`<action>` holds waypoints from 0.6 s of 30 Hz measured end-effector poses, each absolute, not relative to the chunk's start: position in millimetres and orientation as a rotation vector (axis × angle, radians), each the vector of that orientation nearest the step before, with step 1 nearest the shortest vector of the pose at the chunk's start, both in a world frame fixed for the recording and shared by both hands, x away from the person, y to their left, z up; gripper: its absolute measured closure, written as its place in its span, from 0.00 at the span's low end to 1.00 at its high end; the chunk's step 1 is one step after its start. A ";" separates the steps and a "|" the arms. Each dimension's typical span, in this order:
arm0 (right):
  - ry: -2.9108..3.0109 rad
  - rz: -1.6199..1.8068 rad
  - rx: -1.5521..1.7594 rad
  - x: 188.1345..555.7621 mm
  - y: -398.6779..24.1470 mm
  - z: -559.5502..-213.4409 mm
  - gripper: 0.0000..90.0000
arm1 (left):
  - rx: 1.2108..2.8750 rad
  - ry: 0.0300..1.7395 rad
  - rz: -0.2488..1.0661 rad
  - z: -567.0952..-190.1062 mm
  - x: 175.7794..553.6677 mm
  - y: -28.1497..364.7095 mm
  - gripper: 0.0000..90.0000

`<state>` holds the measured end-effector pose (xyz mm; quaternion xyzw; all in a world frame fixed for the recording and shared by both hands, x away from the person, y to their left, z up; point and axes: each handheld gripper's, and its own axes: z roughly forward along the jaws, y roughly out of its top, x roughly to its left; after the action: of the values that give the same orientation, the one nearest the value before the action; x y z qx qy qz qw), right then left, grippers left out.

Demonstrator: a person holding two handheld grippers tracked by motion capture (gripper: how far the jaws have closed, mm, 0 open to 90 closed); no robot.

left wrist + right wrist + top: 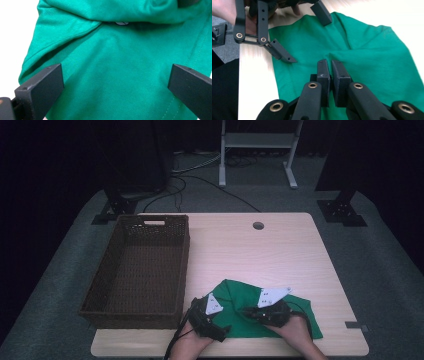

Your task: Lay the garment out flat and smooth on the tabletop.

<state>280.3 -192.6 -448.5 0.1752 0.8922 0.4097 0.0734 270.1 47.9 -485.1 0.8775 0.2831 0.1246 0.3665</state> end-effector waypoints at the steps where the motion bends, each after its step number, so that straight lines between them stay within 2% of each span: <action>1: 2.676 1.232 0.529 281.1 -193.7 -447.7 0.96 | 2.255 0.728 0.320 -485.1 270.1 47.9 0.00; 18: 2.616 1.224 0.592 301.3 -208.7 -437.6 0.96 | 2.253 0.728 0.320 -485.1 270.1 47.8 0.00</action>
<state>301.3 -208.7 -437.6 0.1998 0.8832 0.4132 0.0965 270.1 47.8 -485.1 0.8771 0.2836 0.1246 0.3671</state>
